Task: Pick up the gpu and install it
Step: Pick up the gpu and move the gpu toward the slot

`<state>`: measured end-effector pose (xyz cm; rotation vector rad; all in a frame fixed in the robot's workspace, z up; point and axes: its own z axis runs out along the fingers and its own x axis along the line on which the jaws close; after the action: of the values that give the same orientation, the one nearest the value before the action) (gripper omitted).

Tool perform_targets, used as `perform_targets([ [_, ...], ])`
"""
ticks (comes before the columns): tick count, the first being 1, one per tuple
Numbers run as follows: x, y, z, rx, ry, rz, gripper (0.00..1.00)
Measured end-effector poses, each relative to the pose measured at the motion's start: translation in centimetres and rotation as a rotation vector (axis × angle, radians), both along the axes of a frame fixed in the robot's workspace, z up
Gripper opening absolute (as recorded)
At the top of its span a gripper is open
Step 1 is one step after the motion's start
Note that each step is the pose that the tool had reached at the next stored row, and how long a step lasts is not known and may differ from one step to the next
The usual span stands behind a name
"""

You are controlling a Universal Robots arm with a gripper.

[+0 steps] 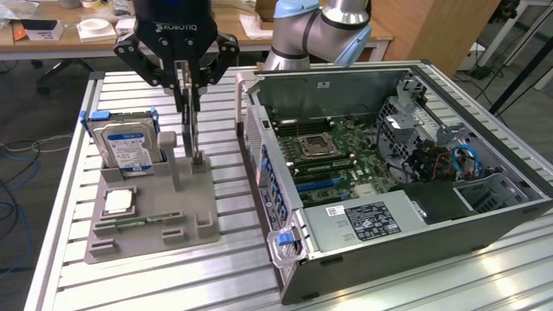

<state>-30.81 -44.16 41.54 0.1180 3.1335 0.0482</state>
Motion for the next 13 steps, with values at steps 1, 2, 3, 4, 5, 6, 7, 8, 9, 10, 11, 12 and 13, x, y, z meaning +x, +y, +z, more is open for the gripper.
perform_targets([
  [1,0.0,0.0,0.02,0.0,0.0,0.0,0.26],
  [2,0.0,0.0,0.05,0.0,0.0,0.0,0.26],
  [3,0.0,0.0,0.06,0.0001,-0.0001,0.0,0.26],
  [4,0.0,0.0,0.1,-0.0001,0.0,0.0,0.26],
  [5,0.0,0.0,0.13,-0.0001,0.0,0.0,0.26],
  [6,0.0,0.0,0.16,0.0,0.0,0.0,0.26],
  [7,0.0,0.0,0.19,0.0,0.0,0.0,0.26],
  [8,0.0,0.0,0.22,0.0,0.0,0.0,0.26],
  [9,0.0,0.0,0.25,0.0,-0.0001,0.0,0.26],
  [10,0.0,0.0,0.28,0.0,0.0,0.0,0.26],
  [11,0.0,0.0,0.31,0.0,0.0,0.0,0.26],
  [12,0.0,0.0,0.34,0.0,0.0,0.0,0.26],
  [13,0.0,0.0,0.36,0.0,0.0,0.0,0.26],
])
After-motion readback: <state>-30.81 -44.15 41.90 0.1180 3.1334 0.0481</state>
